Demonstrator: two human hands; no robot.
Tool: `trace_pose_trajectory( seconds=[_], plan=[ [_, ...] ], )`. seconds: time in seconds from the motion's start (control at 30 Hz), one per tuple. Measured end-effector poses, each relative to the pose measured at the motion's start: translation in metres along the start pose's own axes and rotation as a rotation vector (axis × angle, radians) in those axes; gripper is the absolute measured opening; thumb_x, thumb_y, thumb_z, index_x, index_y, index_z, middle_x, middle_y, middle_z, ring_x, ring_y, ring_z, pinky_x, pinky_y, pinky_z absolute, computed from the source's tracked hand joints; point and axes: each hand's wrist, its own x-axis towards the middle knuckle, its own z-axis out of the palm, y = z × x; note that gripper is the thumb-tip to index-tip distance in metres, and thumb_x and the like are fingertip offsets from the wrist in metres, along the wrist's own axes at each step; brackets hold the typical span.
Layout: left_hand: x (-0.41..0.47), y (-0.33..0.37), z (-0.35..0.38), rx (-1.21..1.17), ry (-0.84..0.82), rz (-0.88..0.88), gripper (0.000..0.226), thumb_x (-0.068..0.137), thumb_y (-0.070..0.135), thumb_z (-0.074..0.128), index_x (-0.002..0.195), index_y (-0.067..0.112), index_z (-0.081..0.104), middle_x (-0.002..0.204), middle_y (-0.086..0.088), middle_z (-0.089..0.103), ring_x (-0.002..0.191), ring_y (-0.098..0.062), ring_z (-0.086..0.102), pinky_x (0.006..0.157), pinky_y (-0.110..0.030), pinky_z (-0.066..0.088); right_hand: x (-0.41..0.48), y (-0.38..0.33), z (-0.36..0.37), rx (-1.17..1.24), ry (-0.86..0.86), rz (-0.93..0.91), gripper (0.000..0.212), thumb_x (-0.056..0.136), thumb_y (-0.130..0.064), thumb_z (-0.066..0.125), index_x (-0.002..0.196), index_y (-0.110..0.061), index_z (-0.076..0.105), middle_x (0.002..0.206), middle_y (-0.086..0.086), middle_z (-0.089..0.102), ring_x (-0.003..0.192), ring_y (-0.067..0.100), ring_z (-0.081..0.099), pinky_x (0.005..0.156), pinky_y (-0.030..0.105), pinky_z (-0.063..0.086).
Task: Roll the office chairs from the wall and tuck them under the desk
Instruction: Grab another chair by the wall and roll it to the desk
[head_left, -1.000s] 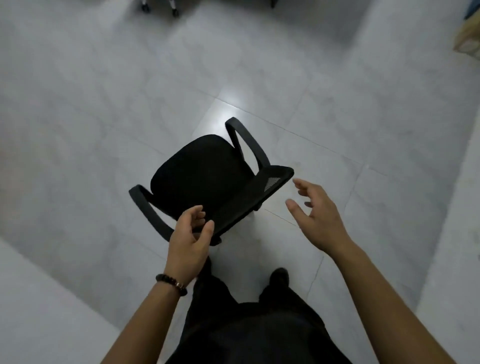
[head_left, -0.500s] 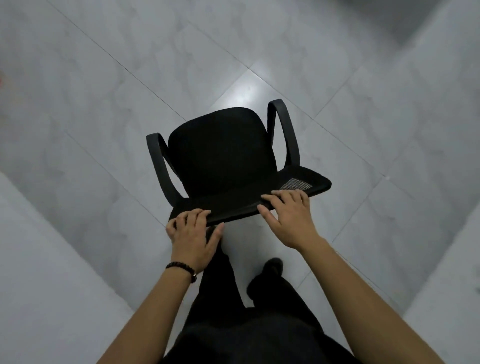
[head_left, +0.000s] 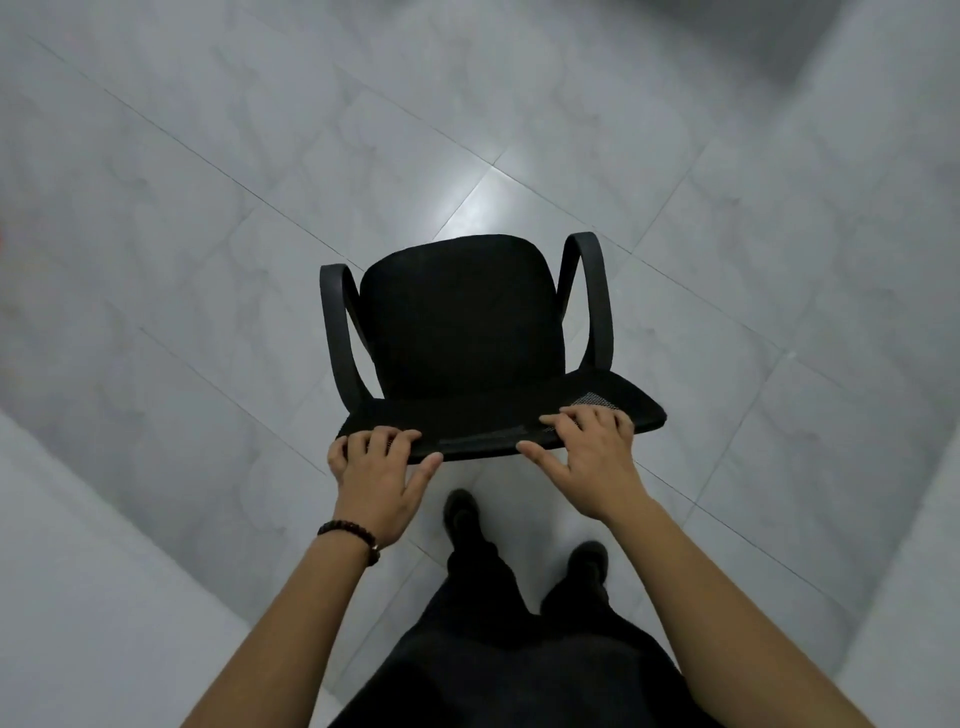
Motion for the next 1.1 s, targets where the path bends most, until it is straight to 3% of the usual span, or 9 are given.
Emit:
trace_pose_trajectory(
  seconds=[0.23,0.7,1.1],
  plan=[
    [0.107,-0.020,-0.048,0.048,0.014,0.017,0.054,0.092,0.061,0.024,0.127,0.030,0.050,0.127,0.002,0.049,0.121,-0.023,0.037,0.108,-0.044,0.016,0.101,-0.029,-0.040,0.023,0.037,0.029,0.081,0.084,-0.083,0.012,0.131,-0.033,0.055,0.126,-0.003,0.054,0.126,0.020,0.040,0.114,0.045,0.017],
    [0.353,0.010,-0.146,0.053,0.093,0.014,0.062,0.086,0.070,0.021,0.121,0.030,0.054,0.120,0.003,0.052,0.117,-0.021,0.039,0.105,-0.043,0.019,0.349,-0.012,-0.152,-0.003,0.147,0.001,0.082,0.083,-0.083,0.010,0.122,-0.031,0.060,0.114,-0.002,0.056,0.114,0.020,0.045,0.105,0.043,0.023],
    [0.594,0.031,-0.259,0.075,-0.009,0.006,0.065,0.084,0.073,0.020,0.123,0.031,0.052,0.118,0.001,0.052,0.117,-0.024,0.040,0.104,-0.042,0.022,0.574,-0.013,-0.274,-0.001,0.062,0.031,0.084,0.081,-0.082,0.008,0.127,-0.032,0.057,0.123,0.000,0.054,0.121,0.025,0.042,0.109,0.047,0.022]
  ],
)
